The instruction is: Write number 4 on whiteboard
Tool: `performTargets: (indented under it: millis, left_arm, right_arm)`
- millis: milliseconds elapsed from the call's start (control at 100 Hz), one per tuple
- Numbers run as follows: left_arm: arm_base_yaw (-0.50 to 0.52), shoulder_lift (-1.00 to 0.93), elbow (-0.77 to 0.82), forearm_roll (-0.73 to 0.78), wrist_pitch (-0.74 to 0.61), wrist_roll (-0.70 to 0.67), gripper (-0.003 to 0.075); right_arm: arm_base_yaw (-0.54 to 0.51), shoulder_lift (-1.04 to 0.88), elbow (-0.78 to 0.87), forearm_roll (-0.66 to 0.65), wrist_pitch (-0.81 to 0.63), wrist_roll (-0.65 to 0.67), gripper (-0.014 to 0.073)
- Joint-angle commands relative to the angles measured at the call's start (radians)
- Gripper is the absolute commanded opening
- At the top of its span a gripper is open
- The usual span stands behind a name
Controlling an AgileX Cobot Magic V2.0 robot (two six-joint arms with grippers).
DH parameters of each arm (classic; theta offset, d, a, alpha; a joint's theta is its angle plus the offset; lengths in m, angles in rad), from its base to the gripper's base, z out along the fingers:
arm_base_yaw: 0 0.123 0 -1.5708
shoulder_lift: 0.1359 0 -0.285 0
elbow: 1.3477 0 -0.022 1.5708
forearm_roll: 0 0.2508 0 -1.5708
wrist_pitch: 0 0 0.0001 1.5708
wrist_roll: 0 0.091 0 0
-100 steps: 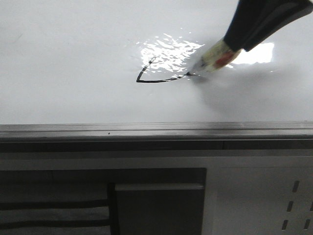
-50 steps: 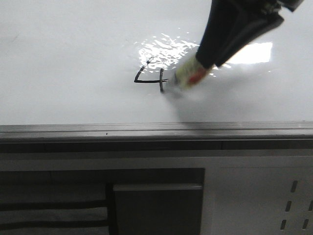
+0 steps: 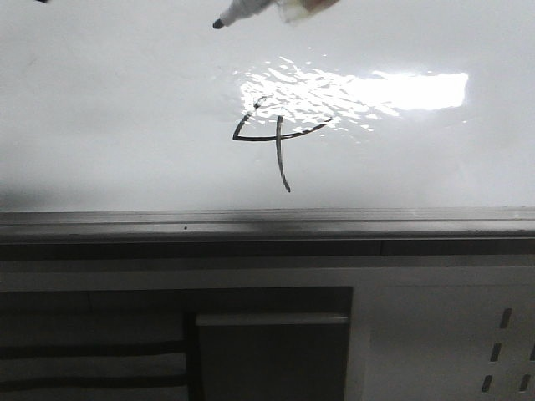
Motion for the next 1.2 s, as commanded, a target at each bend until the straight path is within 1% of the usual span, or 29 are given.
performTargets:
  millis: [0,80,170,250,400,540,590,690,830,990,1030,1080,1130,1190]
  left_arm:
    - [-0.078,0.051,-0.071,-0.048,-0.037,0.04,0.0354]
    - [-0.149,0.114,-0.116,-0.03,-0.057,0.064,0.0354]
    - [-0.206,0.175,-0.165,-0.018,-0.084,0.079,0.0354]
    - [-0.245,0.229,-0.206,0.007,-0.102,0.085,0.0354]
    - [-0.273,0.295,-0.275,0.011,-0.101,0.085,0.0354]
    - [-0.273,0.301,-0.285,0.016,-0.088,0.087,0.0349]
    - [-0.273,0.301,-0.285,0.021,-0.08,0.087,0.0321]
    - [-0.273,0.301,-0.285,0.026,-0.069,0.087,0.0214]
    - [-0.273,0.301,-0.285,0.026,-0.069,0.087,0.0094]
    - [-0.273,0.301,-0.285,0.026,-0.069,0.087,0.0]
    - [-0.273,0.301,-0.285,0.026,-0.069,0.087,-0.002]
    - [-0.273,0.301,-0.285,0.026,-0.069,0.087,-0.002]
    - [-0.273,0.301,-0.285,0.026,-0.069,0.087,-0.002]
    - [-0.271,0.301,-0.285,0.026,-0.069,0.087,-0.002]
  right_arm:
    - [0.001,-0.029,-0.032,0.007,-0.044,-0.088,-0.0064]
    - [0.001,-0.031,-0.032,0.007,-0.044,-0.141,-0.0064]
    - [0.001,-0.031,-0.032,0.007,-0.044,-0.186,-0.0064]
    - [0.001,-0.031,-0.032,0.007,-0.044,-0.191,-0.0064]
    - [0.001,-0.031,-0.032,-0.009,-0.044,-0.191,-0.0064]
    - [0.001,-0.031,-0.032,-0.009,-0.046,-0.191,-0.0064]
    - [0.001,-0.031,-0.032,-0.009,-0.046,-0.191,-0.0064]
    - [0.001,-0.029,-0.032,-0.009,-0.046,-0.191,-0.0064]
    - [0.001,-0.029,-0.032,-0.009,-0.044,-0.191,-0.0064]
    - [0.001,-0.027,-0.032,-0.009,-0.048,-0.191,-0.0058]
    - [0.001,-0.027,-0.032,-0.009,-0.048,-0.191,-0.0034]
    - [0.001,-0.027,-0.032,-0.009,-0.048,-0.191,0.0019]
    - [0.001,-0.027,-0.032,-0.009,-0.05,-0.191,0.0091]
    - [0.001,-0.029,-0.032,-0.009,-0.051,-0.191,0.0198]
